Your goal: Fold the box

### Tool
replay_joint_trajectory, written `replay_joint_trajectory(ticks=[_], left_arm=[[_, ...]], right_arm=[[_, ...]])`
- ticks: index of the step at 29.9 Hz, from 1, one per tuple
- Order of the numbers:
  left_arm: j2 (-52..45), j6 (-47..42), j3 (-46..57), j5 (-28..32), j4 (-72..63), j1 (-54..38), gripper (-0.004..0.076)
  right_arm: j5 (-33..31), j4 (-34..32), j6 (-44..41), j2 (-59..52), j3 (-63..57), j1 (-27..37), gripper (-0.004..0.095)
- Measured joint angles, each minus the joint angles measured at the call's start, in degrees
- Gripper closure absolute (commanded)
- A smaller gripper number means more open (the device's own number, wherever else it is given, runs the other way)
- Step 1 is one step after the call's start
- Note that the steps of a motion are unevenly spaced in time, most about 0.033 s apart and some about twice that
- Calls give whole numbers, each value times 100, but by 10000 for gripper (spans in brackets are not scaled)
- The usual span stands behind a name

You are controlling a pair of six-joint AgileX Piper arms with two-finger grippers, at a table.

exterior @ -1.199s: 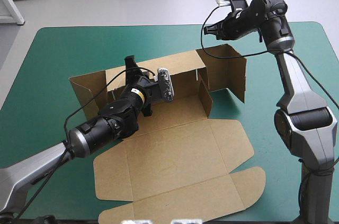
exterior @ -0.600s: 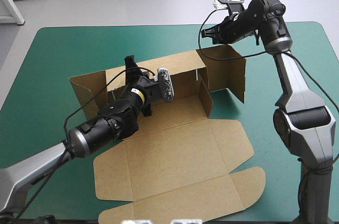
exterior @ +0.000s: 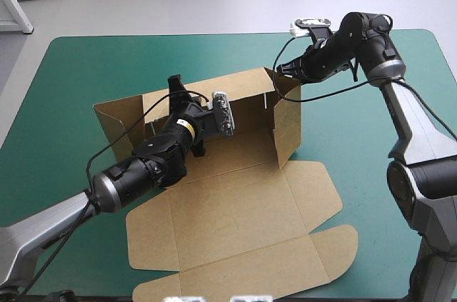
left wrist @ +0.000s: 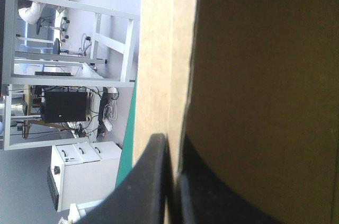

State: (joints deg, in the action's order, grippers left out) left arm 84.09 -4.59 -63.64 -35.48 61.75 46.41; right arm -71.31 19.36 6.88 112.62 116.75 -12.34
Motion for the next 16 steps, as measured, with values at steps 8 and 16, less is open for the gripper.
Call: replay_joint_trajectory(ticks=[8, 16], left_arm=[[0, -12, 0, 18, 0, 0, 733], [0, -82, 0, 23, 0, 0, 733]], right_arm=[[583, 467, 559, -186, -874, 0, 925], [1766, 754, 1308, -882, -2033, 0, 925]])
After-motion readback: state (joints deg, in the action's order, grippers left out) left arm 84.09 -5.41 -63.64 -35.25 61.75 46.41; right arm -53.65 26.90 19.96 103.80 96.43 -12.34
